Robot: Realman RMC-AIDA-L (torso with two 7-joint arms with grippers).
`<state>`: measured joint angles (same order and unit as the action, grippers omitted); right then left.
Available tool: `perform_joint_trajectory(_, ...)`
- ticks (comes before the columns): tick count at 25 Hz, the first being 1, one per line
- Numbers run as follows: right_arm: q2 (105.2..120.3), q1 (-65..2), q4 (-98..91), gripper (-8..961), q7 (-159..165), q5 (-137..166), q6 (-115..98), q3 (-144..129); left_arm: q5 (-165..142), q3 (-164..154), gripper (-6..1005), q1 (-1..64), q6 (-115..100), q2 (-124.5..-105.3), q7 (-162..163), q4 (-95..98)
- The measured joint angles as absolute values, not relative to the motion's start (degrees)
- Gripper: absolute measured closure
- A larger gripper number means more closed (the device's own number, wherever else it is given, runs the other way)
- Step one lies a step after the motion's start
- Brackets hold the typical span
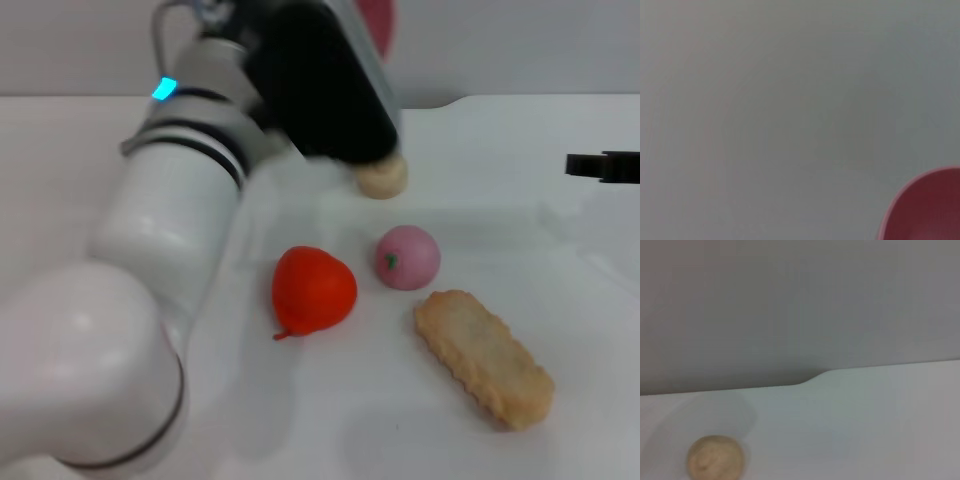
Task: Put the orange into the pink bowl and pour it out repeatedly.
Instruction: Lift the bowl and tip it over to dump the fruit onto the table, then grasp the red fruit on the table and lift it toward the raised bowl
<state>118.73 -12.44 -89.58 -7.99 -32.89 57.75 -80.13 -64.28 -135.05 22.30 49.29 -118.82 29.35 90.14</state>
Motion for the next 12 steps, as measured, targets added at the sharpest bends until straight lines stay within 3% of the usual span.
perform_joint_trajectory(12,118.87,-14.2,-86.9,330,-9.0,-34.7,57.4,-80.5,-13.1,-112.9,954,21.8,55.7,-118.15,11.9,98.8)
